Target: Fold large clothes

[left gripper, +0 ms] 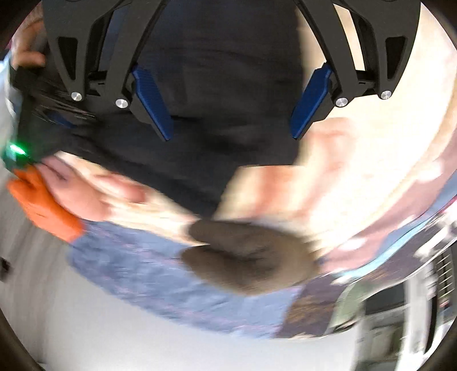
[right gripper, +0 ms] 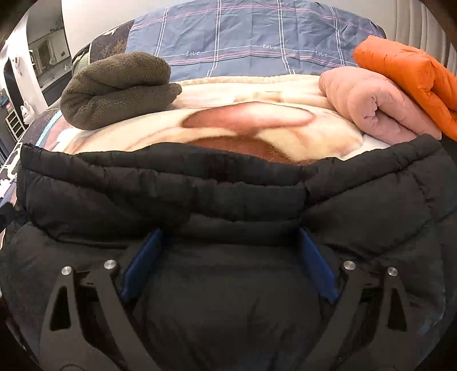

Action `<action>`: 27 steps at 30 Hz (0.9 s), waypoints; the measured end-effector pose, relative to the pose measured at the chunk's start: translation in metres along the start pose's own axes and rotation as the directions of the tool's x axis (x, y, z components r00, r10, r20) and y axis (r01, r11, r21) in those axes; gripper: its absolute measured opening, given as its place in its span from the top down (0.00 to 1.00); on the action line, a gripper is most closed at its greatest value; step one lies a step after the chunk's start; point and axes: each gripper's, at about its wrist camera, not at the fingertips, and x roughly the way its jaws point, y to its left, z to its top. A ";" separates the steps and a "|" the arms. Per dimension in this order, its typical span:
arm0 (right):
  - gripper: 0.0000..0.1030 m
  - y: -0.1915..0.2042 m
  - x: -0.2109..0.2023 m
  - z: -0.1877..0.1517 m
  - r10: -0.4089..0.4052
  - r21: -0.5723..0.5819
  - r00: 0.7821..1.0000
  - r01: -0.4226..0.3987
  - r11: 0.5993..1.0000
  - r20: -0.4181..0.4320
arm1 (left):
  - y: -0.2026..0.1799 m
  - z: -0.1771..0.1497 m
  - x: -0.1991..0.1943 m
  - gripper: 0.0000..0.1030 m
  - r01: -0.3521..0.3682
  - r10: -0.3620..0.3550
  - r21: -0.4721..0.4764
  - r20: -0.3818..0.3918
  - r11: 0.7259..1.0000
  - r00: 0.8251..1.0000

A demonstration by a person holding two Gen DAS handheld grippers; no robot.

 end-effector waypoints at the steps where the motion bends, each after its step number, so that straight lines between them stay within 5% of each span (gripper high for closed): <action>1: 0.08 -0.001 0.000 0.000 0.001 0.000 1.000 -0.001 1.000 0.003 | 0.017 0.000 0.012 0.17 -0.059 0.056 -0.045 -0.055 0.997 0.997; 6: 0.08 0.005 -0.002 -0.005 0.006 0.001 1.000 -0.006 1.000 0.012 | 0.053 -0.006 0.043 0.10 0.111 -0.149 -0.202 -0.184 0.973 0.972; 10: 0.08 0.006 -0.004 -0.007 0.007 -0.003 1.000 -0.007 1.000 0.018 | 0.052 -0.008 0.041 0.10 0.153 -0.185 -0.170 -0.195 0.974 0.963; 16: 0.08 0.005 -0.003 -0.007 0.007 -0.003 1.000 -0.006 1.000 0.022 | 0.071 -0.009 0.043 0.11 0.356 -0.409 -0.287 -0.149 0.889 0.900; 19: 0.08 0.005 -0.004 -0.007 0.007 -0.003 1.000 -0.007 1.000 0.022 | 0.067 -0.008 0.042 0.22 0.445 -0.498 -0.293 -0.136 0.846 0.857; 21: 0.08 0.005 -0.003 -0.007 0.007 -0.003 1.000 -0.007 1.000 0.023 | 0.056 -0.009 0.041 0.30 0.459 -0.502 -0.246 -0.153 0.854 0.851; 23: 0.08 0.005 -0.003 -0.007 0.007 -0.003 1.000 -0.006 1.000 0.022 | 0.048 -0.010 0.038 0.53 0.467 -0.502 -0.208 -0.173 0.860 0.848; 27: 0.08 0.005 -0.003 -0.007 0.006 -0.004 1.000 -0.006 1.000 0.023 | 0.045 -0.007 0.034 0.69 0.513 -0.541 -0.187 -0.164 0.838 0.825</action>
